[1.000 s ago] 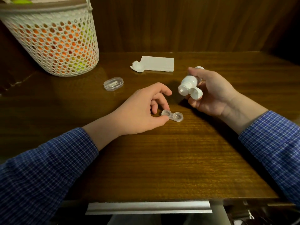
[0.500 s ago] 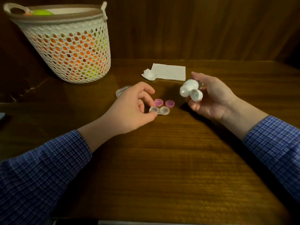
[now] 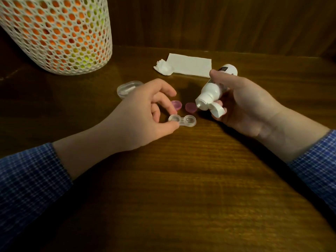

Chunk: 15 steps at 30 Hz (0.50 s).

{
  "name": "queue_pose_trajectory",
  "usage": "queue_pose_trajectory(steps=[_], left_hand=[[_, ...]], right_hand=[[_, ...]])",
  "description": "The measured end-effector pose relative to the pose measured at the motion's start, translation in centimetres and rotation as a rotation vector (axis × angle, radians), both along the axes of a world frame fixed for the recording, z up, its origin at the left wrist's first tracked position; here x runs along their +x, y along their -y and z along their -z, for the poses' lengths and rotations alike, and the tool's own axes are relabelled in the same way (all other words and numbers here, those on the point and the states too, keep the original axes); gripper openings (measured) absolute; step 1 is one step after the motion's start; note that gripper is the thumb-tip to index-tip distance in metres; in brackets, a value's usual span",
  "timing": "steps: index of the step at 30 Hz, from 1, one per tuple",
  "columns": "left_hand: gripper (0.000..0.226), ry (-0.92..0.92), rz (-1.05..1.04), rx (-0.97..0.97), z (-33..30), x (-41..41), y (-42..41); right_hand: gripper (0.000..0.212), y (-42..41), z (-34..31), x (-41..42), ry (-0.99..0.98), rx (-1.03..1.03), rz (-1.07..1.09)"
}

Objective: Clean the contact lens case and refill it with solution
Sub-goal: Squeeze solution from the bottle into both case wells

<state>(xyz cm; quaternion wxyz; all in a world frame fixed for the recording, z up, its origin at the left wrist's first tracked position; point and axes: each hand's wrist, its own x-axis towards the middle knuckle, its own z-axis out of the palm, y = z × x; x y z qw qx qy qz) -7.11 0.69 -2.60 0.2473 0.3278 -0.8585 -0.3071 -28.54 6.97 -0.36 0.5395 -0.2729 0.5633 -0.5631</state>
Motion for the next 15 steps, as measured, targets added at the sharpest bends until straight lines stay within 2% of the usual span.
queue_pose_trajectory(steps=[3,8,15], left_hand=[[0.058,-0.016,0.007,0.016,0.2,0.0,0.1],[0.057,-0.017,0.029,0.044,0.2,0.1,0.2],[0.056,-0.02,0.044,0.045,0.2,0.0,0.2]], right_hand=[[0.033,-0.2,0.4,0.4,-0.073,-0.044,-0.026],[0.027,-0.3,0.9,1.1,-0.218,-0.118,0.014],[0.025,-0.4,1.4,1.3,-0.289,-0.18,0.006]])
